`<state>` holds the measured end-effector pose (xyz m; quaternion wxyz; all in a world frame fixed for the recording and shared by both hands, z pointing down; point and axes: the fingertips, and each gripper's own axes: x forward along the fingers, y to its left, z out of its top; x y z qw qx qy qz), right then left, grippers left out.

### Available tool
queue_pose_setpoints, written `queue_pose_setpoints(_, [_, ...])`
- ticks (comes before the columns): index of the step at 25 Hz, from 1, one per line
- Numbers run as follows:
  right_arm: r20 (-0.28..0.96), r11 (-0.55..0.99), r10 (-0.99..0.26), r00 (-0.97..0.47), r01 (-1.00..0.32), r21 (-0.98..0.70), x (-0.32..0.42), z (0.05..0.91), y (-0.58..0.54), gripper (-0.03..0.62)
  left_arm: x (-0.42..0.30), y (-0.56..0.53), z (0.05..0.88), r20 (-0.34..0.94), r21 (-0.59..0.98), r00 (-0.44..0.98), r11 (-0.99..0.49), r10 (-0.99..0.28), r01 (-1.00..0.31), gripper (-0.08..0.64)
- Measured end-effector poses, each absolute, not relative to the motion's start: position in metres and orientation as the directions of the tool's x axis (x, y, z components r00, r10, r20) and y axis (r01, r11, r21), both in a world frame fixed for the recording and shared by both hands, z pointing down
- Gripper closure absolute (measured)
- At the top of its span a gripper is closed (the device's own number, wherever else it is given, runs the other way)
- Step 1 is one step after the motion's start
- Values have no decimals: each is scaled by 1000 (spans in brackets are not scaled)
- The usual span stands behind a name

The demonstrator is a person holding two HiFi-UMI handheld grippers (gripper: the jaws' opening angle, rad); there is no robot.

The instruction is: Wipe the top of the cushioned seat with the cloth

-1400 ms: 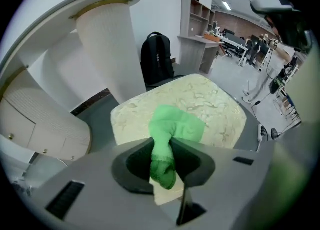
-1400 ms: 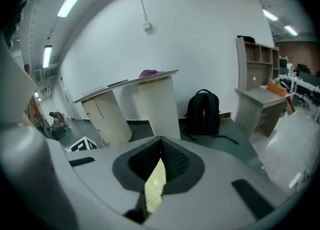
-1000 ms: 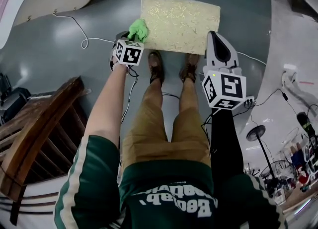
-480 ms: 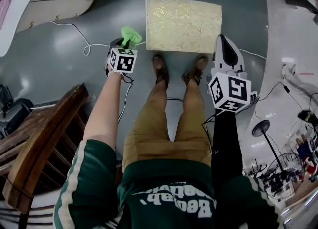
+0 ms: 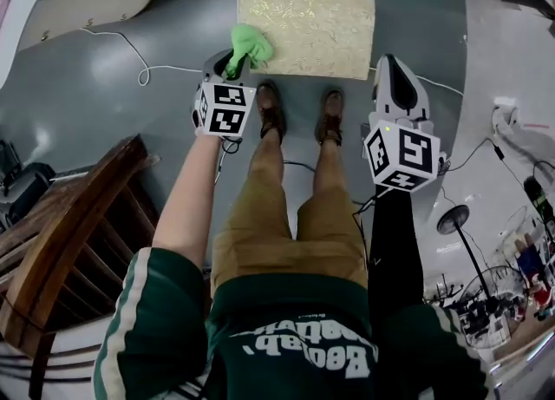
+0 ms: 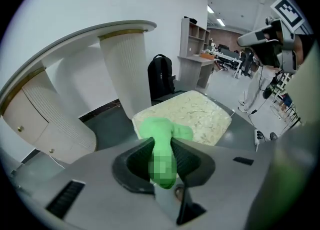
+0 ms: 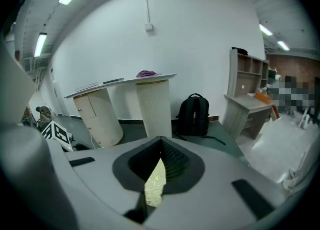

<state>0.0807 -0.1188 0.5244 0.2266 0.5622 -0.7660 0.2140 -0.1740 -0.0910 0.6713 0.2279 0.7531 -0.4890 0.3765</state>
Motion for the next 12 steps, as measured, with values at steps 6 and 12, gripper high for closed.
queue_pose_setpoints(6, [573, 267, -771, -278, -958, -104, 123, 518, -113, 584, -67, -94, 657, 741, 44, 337, -460, -580, -887, 460])
queue_pose_setpoints(12, [579, 258, -765, -284, -958, -128, 166, 520, -99, 584, 51, -80, 663, 737, 132, 466, -572, -490, -810, 460])
